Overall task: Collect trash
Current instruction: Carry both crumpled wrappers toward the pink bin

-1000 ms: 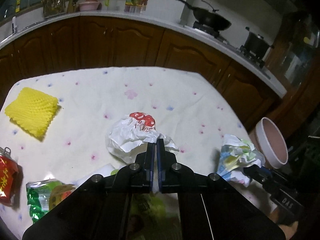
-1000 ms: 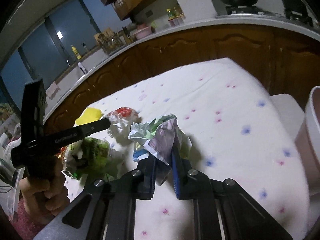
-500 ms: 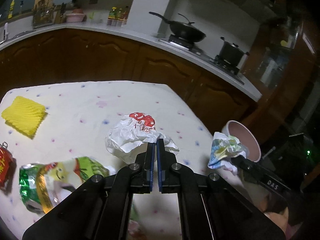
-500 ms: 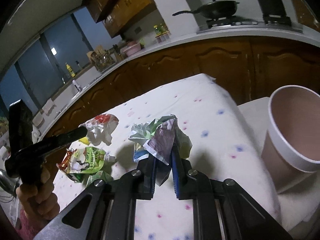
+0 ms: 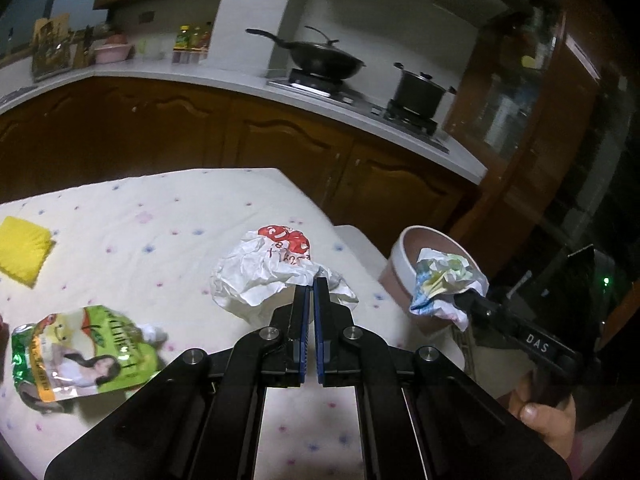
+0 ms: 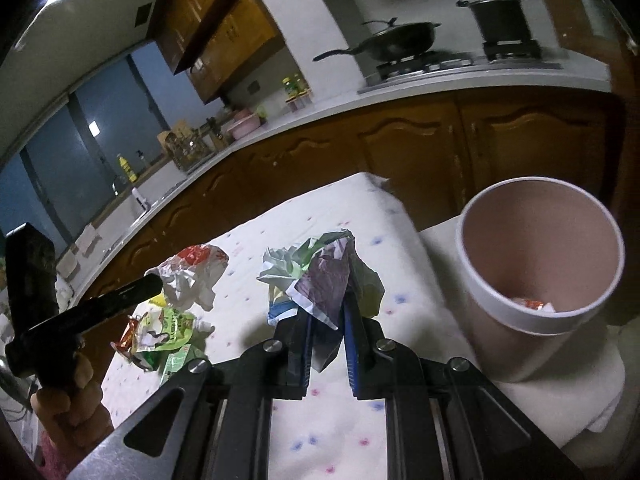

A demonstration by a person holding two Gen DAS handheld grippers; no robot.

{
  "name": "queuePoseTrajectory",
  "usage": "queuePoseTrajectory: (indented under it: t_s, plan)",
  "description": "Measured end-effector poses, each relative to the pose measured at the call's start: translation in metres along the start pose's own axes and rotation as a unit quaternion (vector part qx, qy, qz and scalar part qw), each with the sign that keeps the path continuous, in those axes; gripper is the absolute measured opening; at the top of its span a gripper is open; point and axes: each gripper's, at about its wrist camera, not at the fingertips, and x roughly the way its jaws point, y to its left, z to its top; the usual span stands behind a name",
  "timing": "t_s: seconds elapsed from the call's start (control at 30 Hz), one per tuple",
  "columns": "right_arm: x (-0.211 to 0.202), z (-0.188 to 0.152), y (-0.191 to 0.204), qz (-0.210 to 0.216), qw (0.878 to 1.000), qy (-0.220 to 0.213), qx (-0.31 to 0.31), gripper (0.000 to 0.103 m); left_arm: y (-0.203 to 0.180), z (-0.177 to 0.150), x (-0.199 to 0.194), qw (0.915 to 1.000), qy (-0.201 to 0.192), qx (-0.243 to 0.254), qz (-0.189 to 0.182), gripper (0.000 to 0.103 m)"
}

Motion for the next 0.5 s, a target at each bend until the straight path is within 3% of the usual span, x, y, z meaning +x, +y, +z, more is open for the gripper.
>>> queuePoseTrajectory:
  t_s: [0.5]
  plan:
    - [-0.043, 0.007, -0.051, -0.036, 0.998, -0.041, 0.032, 0.014, -0.063, 0.003, 0.021, 0.9992, 0.001, 0.035, -0.02, 0.002]
